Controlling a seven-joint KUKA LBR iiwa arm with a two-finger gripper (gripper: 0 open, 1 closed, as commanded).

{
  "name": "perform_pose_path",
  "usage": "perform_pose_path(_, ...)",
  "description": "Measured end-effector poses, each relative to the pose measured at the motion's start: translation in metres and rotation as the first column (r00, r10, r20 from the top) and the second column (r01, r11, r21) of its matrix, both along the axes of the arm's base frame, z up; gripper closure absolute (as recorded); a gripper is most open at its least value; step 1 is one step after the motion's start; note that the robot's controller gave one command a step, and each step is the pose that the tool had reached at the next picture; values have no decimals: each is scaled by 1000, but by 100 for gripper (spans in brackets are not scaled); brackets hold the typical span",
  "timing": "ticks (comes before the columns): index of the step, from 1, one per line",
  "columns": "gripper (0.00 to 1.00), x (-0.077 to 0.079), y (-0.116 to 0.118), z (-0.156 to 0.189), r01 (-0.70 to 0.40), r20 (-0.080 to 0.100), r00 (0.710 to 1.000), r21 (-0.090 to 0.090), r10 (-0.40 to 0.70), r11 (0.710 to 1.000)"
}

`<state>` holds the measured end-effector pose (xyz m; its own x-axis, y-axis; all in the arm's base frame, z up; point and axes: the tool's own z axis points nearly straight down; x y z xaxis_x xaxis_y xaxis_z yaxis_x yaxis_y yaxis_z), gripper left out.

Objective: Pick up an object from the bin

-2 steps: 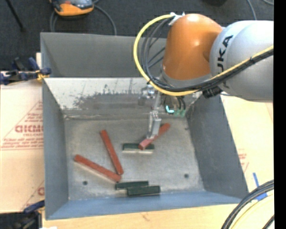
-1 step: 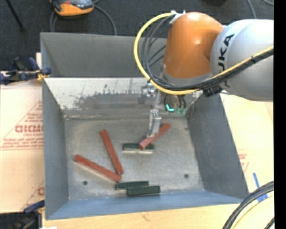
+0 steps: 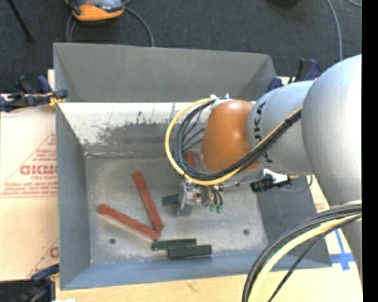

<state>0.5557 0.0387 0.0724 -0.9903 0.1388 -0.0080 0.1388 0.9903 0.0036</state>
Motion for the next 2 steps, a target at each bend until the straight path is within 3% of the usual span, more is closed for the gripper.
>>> perform_pose_path(1, 0, -1, 0, -1, 1, -4, 1000, 0, -1, 1000)
perform_pose_path(2, 0, -1, 0, -1, 1, -3, 1000, 0, -1, 1000)
